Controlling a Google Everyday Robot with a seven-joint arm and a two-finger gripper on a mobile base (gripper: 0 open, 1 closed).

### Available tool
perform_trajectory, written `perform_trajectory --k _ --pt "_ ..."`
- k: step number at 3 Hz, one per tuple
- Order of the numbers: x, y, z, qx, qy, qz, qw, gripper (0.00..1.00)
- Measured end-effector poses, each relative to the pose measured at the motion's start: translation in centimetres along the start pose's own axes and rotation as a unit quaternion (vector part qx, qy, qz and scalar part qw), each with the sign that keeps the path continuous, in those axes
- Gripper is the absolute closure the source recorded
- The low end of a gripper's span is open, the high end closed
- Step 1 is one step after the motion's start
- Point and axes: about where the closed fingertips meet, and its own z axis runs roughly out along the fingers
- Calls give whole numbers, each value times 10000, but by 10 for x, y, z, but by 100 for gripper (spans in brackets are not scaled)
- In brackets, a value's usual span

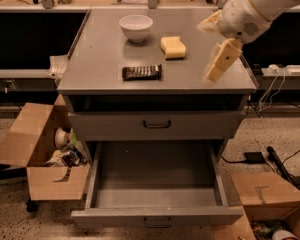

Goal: Place rxbar chocolate into middle drawer

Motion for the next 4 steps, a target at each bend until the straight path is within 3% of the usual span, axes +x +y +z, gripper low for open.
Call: perform_trajectory --k 1,2,4 --pt "-37 -18 47 -302 -605 -58 9977 0" --pt "-37 -18 47 -302 -605 -58 9977 0" --pt "-51 -62 104 -494 -1193 61 9916 0"
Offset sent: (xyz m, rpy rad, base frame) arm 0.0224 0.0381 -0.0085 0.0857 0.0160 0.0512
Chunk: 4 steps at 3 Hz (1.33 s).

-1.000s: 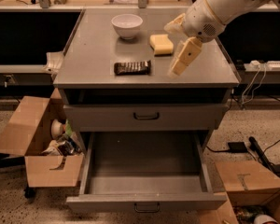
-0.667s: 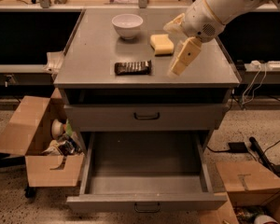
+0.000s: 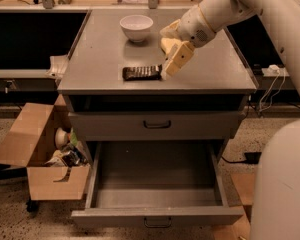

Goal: Place rxbar chocolate into middle drawer

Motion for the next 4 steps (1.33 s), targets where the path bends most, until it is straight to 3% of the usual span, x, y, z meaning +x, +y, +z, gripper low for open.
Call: perform_trajectory --k 2,4 --pt "-7 -25 68 -262 -550 348 9975 0" --pt "0 -32 110 -496 -780 592 9940 0"
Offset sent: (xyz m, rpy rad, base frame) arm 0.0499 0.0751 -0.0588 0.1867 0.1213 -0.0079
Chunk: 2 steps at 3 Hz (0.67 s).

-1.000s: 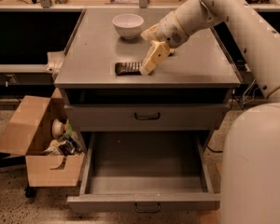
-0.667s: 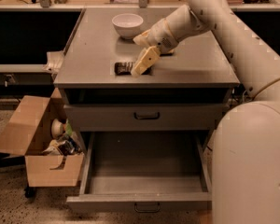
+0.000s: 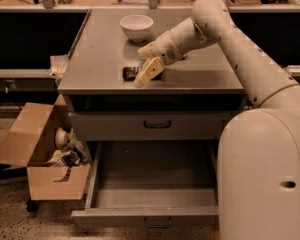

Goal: Place rxbar chocolate into middle drawer

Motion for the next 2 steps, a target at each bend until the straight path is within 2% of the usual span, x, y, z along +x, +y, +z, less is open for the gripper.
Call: perform_trajectory --k 1,2 --pt "9 -4 2 10 -454 202 9988 0" --pt "17 -4 -5 78 -696 356 9969 17"
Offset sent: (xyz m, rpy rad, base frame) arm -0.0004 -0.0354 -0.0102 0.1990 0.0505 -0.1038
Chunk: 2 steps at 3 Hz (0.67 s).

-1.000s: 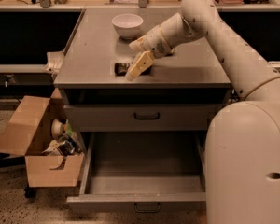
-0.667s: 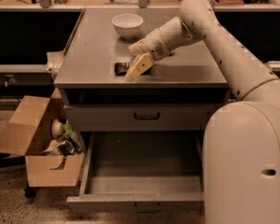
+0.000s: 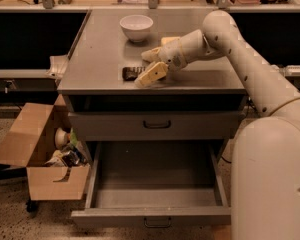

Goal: Place rxbar chocolate into middle drawer

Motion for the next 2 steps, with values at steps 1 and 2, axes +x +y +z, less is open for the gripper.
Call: perform_trajectory --k 1,2 --pt "7 2 -2 9 -50 115 9999 46" --pt "3 2 -3 9 -50 115 9999 71"
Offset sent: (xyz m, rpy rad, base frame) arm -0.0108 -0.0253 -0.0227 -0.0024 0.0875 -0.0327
